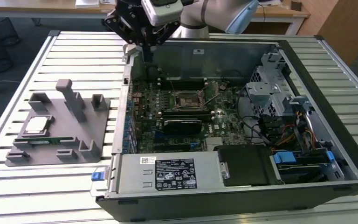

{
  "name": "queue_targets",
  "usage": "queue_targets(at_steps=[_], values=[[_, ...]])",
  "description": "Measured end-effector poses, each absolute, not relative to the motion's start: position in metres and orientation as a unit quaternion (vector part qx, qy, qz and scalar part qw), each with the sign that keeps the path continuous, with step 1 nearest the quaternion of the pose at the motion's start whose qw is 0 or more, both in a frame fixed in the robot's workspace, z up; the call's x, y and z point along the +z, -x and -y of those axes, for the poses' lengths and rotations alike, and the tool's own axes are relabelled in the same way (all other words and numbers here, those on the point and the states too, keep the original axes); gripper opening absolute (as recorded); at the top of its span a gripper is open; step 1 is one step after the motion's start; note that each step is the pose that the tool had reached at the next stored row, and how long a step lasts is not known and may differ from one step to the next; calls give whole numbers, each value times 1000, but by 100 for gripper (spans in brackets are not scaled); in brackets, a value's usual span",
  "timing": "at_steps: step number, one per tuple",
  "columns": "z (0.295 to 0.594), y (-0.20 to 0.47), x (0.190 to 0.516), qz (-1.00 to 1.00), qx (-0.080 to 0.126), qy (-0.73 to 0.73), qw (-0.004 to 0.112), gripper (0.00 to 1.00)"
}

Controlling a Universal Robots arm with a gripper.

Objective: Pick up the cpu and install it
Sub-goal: 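Reach for the cpu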

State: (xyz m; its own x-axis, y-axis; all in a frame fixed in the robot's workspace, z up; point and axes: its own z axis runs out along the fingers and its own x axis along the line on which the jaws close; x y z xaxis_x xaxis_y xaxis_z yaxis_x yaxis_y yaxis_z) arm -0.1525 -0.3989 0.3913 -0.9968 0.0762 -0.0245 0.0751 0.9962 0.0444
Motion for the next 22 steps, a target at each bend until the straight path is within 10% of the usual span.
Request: queue_targets(at_steps=[22], values=[[399, 174, 390, -999, 22, -38, 13, 11]])
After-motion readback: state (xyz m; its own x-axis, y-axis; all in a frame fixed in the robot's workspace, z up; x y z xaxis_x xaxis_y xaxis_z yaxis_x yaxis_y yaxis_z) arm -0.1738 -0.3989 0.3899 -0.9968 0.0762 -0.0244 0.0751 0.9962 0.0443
